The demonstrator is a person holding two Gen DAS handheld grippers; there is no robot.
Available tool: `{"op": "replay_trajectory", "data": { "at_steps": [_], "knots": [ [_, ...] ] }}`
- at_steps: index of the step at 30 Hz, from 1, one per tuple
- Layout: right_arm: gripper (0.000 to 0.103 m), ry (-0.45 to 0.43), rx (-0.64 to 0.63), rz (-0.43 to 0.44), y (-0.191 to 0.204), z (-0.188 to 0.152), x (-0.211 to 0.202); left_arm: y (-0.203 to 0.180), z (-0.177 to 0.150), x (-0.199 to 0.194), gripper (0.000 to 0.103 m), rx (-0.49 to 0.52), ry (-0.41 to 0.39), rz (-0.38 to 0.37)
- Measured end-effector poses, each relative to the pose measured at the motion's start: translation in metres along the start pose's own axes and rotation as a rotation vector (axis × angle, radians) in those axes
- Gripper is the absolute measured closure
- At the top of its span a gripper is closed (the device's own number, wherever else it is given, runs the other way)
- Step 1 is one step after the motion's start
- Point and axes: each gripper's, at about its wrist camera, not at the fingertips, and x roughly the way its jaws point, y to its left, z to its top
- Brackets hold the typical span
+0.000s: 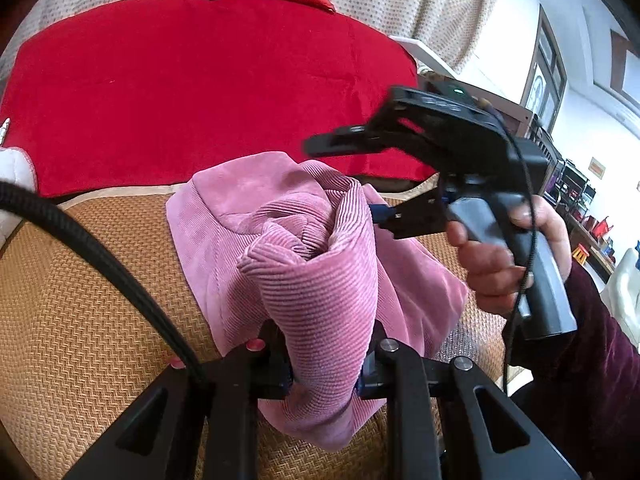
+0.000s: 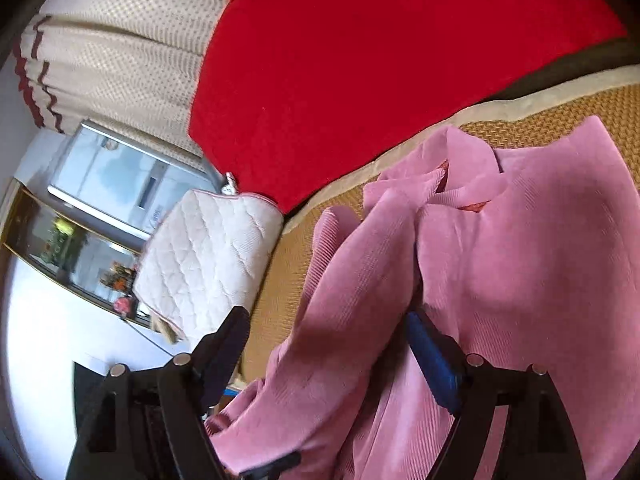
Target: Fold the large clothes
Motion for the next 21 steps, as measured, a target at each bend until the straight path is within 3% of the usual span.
{"op": "replay_trajectory", "data": {
  "at_steps": [3, 4, 7, 10, 15, 18, 21],
  "knots": [
    [0.02, 0.025, 0.006, -0.057, -0.001, 0.001, 0.021, -0.005, -0.001, -0.001, 0.081, 0.035, 0.011, 0.01],
    [0.025, 0.032, -0.017, -0.073, 0.001, 0.0, 0.028, -0.007, 0.0, -0.001, 0.081, 0.044, 0.016, 0.01],
    [0.084, 0.069, -0.102, -0.126, 0.012, 0.001, 0.044, -0.012, 0.003, -0.002, 0.081, 0.07, 0.027, 0.013],
    [0.086, 0.0, -0.169, -0.128, 0.034, 0.01, 0.025, -0.019, 0.02, -0.008, 0.081, 0.093, 0.024, -0.005],
    [0.087, -0.218, -0.248, -0.091, 0.046, 0.035, -0.051, -0.059, 0.076, -0.02, 0.081, 0.151, -0.078, -0.107],
    [0.089, -0.314, -0.21, -0.131, 0.016, 0.054, -0.089, -0.094, 0.091, 0.01, 0.079, 0.191, -0.077, -0.163],
    [0.092, -0.299, -0.126, -0.21, -0.04, 0.069, -0.093, -0.116, 0.088, 0.061, 0.077, 0.18, 0.0, -0.196]
  ]
}}
